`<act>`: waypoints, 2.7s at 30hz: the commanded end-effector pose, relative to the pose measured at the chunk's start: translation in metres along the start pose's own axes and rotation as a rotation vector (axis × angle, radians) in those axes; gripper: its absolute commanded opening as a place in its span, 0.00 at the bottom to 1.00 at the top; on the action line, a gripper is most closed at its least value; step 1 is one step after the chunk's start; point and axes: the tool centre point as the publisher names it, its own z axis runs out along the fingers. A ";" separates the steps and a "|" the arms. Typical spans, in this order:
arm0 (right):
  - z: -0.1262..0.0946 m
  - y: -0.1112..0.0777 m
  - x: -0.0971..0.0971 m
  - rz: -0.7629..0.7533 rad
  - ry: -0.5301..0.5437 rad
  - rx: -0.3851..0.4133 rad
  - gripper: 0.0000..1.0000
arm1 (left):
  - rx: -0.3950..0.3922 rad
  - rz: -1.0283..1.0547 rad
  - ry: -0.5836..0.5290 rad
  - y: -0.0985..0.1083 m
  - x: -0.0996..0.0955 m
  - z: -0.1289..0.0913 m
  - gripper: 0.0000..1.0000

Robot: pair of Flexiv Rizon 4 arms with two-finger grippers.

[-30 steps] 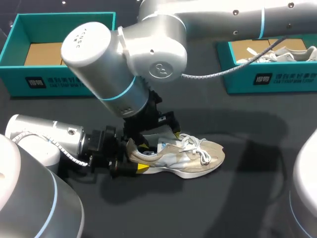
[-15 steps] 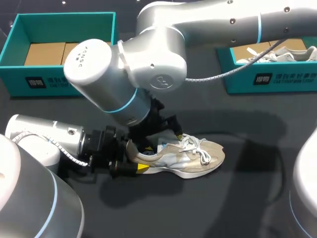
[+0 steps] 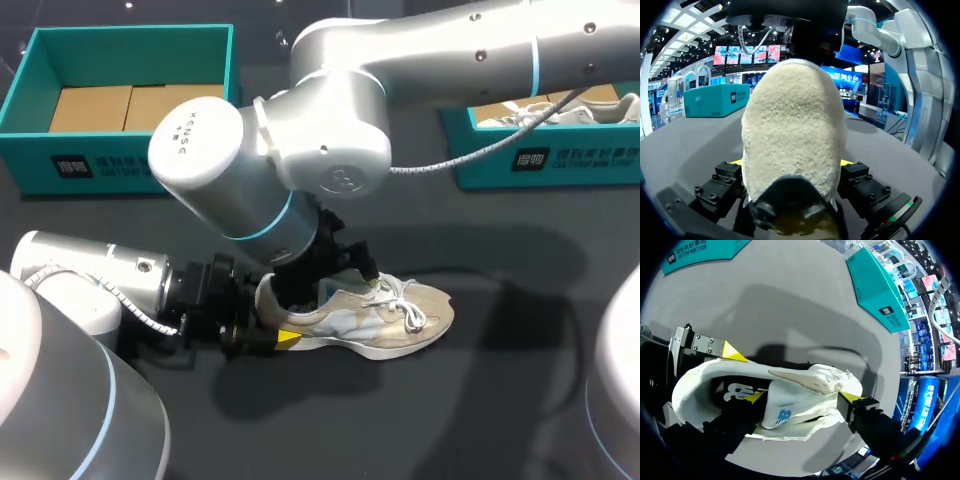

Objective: Take the shoe out of the shoebox, open the shoe tongue, remove and reinsert the insole, then place the shoe into the shoebox

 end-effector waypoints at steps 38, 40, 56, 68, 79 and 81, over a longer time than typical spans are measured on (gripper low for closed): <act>-0.028 -0.005 -0.023 0.369 -0.005 0.118 0.50 | -0.002 0.000 -0.002 0.000 0.000 0.001 0.00; -0.029 -0.004 -0.027 0.368 -0.007 0.120 0.49 | -0.002 0.000 -0.002 0.000 0.000 0.001 0.00; -0.032 -0.006 -0.019 0.337 -0.002 0.124 0.49 | -0.002 0.000 -0.002 0.000 0.000 0.001 0.00; -0.031 -0.014 0.000 0.333 0.021 0.128 0.47 | -0.002 0.000 -0.002 0.000 0.000 0.001 0.00; -0.037 -0.015 -0.014 0.319 0.057 0.120 0.00 | -0.002 0.000 -0.002 0.000 0.000 0.001 0.00; -0.038 -0.015 -0.025 0.301 0.084 0.113 0.00 | -0.002 0.000 -0.002 0.000 0.000 0.001 0.00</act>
